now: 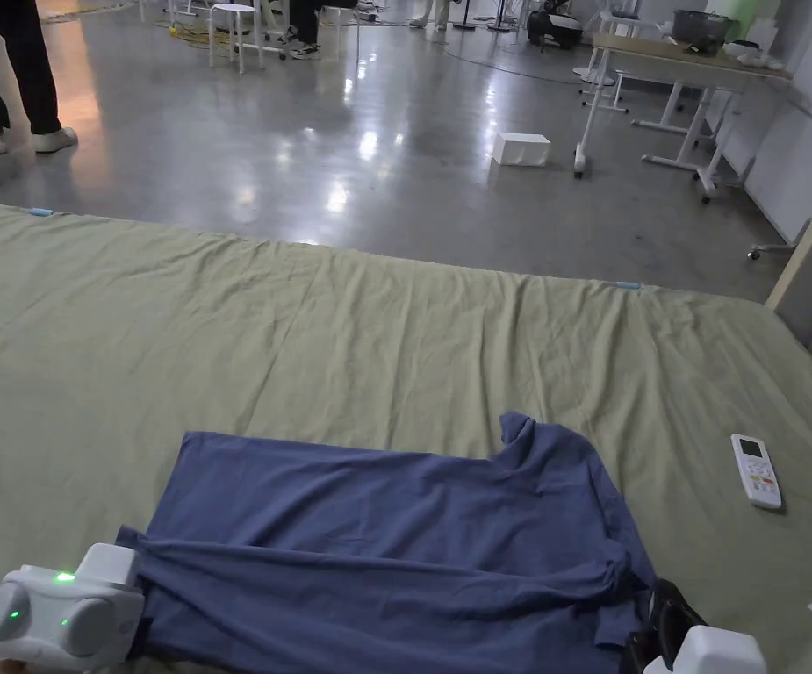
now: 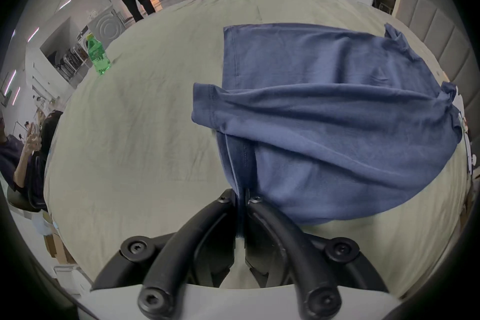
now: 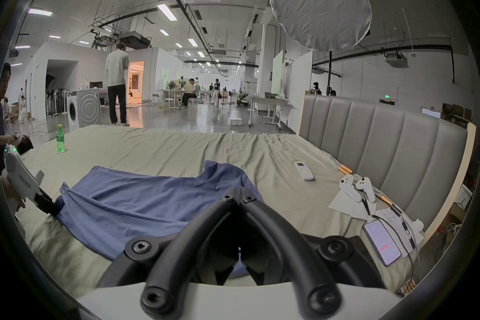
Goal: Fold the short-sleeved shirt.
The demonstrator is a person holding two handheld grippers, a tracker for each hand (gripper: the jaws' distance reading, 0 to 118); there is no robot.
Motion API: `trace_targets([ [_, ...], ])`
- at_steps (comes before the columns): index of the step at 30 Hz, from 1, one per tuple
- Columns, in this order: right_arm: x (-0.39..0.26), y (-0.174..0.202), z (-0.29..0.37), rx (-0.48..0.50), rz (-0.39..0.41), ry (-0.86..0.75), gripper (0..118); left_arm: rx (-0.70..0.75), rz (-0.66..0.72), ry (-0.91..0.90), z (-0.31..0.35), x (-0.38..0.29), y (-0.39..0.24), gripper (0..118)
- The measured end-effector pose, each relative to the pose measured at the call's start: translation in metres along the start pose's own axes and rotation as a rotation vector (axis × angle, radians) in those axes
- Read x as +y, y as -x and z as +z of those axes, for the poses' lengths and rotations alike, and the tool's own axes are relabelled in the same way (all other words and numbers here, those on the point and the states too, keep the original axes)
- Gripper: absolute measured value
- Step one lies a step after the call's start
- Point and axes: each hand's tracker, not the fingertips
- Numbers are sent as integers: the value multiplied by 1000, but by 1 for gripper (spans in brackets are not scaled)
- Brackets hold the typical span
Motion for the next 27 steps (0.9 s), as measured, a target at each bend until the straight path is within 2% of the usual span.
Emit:
trace_targets([
  [3,0,-16,-15,2,5,80,0,-8,2,-54,20,-9,4,6],
  [7,-7,-39,-54,74,30,326,2,-25,9,-112,40,-19,8,6],
  [8,-14,-44,-65,92,-14,433,14,-29,11,-129,43,-21,9,6],
  [9,-16,-47,-76,98,26,444,29,-25,13,-129,46,-23,9,6],
  [10,-26,-56,-90,121,17,535,44,-25,14,-135,47,-25,9,6],
  [11,-32,-60,-101,111,3,556,58,-31,17,-144,44,-25,12,6],
  [12,-38,-61,-110,118,11,589,64,-34,17,-149,44,-25,13,6],
  [15,-43,-59,-126,137,40,671,65,-34,18,-148,44,-23,13,6],
  [19,-75,-53,-160,168,68,798,65,-24,12,-149,43,-20,9,6],
  [22,-76,-55,-159,195,9,795,42,-24,20,-142,41,-19,8,6],
  [23,-72,-55,-158,189,-2,804,15,-24,23,-139,40,-19,9,6],
  [24,-70,-54,-156,193,-11,798,8,-24,25,-138,39,-19,9,6],
  [27,-67,-53,-149,186,13,782,8,-28,32,-140,37,-19,12,6],
])
